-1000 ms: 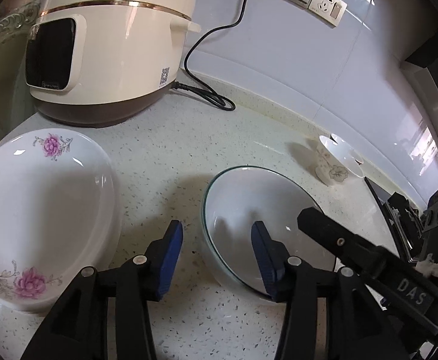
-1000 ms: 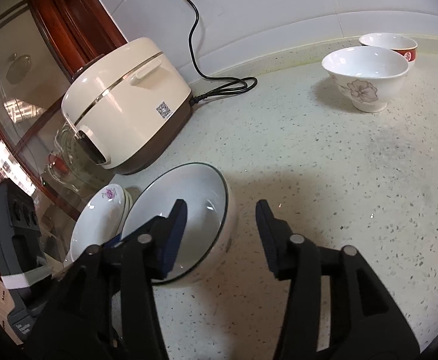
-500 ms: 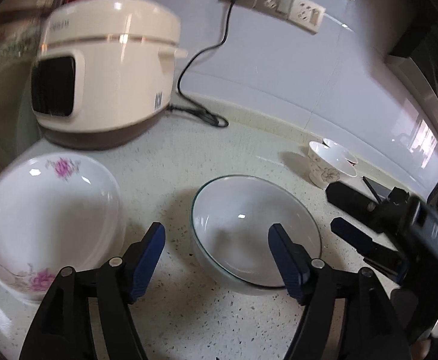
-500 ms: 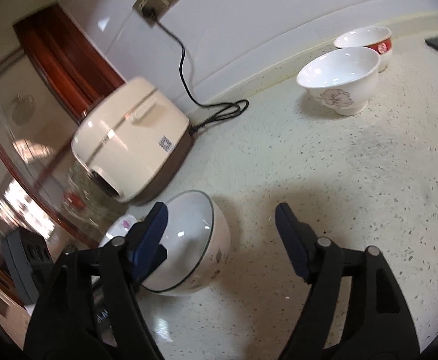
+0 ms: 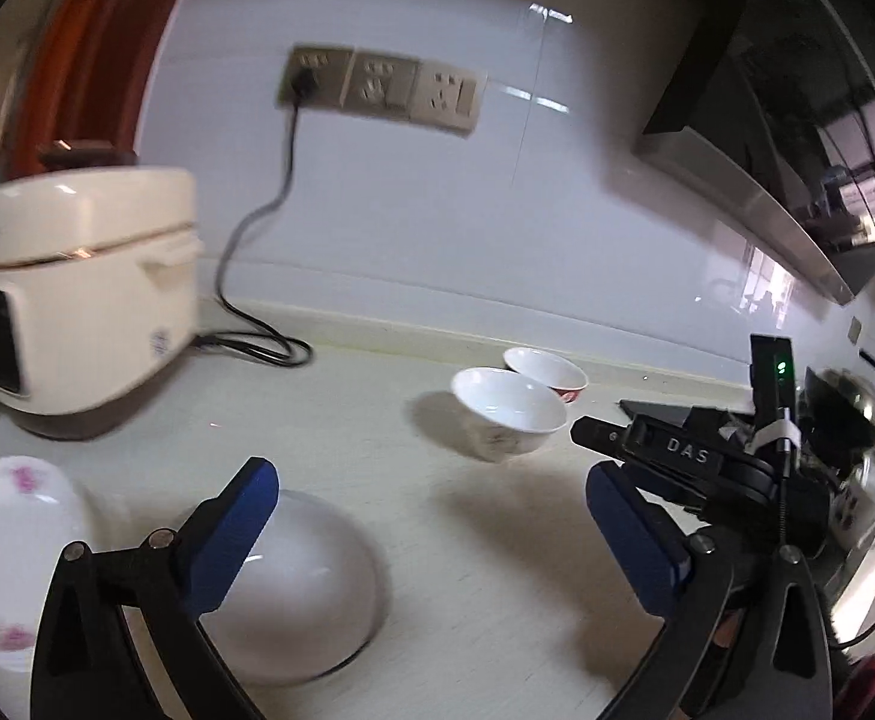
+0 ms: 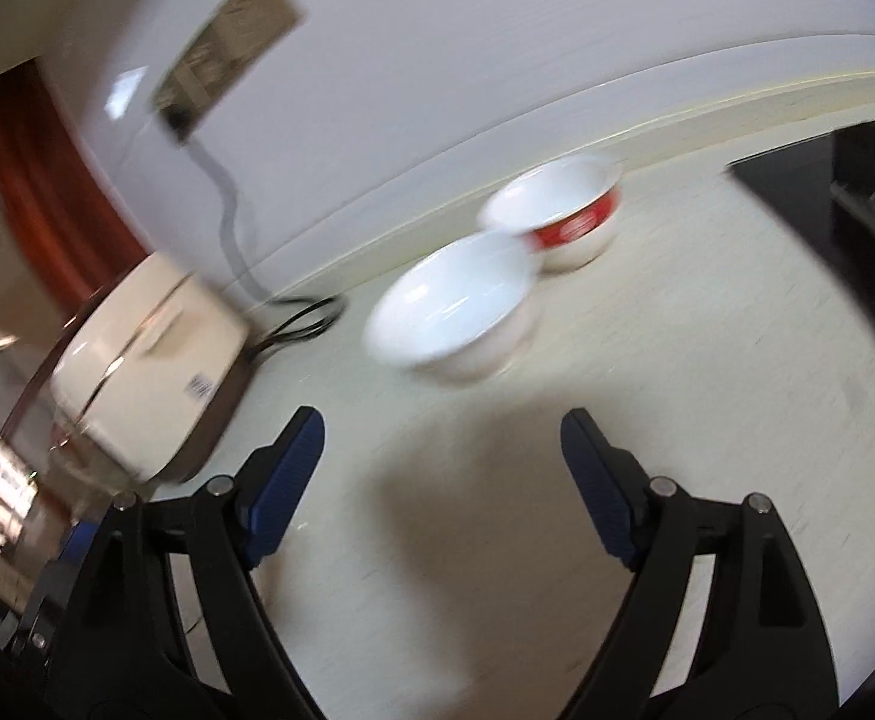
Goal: Organize plates and bowls
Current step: 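Move both grippers to the plain white bowl and grasp its rim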
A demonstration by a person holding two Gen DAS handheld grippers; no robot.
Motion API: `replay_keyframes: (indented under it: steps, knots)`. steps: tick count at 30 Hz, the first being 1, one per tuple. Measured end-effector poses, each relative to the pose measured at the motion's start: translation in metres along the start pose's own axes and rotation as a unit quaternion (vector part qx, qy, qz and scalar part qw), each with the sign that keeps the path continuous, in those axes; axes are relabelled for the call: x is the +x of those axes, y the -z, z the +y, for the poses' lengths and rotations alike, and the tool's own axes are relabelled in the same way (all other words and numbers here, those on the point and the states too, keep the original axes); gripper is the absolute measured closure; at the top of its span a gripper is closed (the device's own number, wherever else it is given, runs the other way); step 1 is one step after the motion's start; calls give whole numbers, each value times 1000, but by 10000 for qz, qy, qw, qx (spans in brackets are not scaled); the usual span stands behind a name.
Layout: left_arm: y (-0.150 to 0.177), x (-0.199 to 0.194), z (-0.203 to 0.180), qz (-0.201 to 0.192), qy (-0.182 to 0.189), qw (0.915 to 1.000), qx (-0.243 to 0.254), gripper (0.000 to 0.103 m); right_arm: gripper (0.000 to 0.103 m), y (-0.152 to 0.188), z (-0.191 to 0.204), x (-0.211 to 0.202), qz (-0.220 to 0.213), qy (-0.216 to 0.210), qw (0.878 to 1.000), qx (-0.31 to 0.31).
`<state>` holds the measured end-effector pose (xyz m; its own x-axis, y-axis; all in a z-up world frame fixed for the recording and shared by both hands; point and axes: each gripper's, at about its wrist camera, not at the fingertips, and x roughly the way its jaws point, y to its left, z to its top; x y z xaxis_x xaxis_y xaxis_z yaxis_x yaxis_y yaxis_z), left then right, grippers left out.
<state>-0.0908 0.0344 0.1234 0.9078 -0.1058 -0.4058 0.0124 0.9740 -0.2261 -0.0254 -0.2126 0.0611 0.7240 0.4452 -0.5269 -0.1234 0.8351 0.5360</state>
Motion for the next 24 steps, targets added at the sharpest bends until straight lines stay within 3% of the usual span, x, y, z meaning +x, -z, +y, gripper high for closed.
replay_keyframes:
  steps: [7, 11, 16, 20, 24]
  knots:
    - [-30, 84, -17, 738, -226, 9943, -742, 0, 19, -51, -30, 47, 335, -200, 9989, 271]
    - [-43, 140, -14, 1189, -383, 9841, -1259, 0, 19, -58, -26, 67, 438, -156, 9989, -31]
    - [-47, 195, -1, 1430, -617, 9739, -1650, 0, 19, -54, -17, 74, 472, 203, 9968, -619]
    - [-31, 213, 5, 1697, -1005, 9677, -1571, 0, 20, -52, -27, 80, 624, -86, 9977, -232]
    - [-22, 218, 10, 1763, -973, 9650, -1679, 0, 26, -44, -28, 84, 692, -15, 9974, -220]
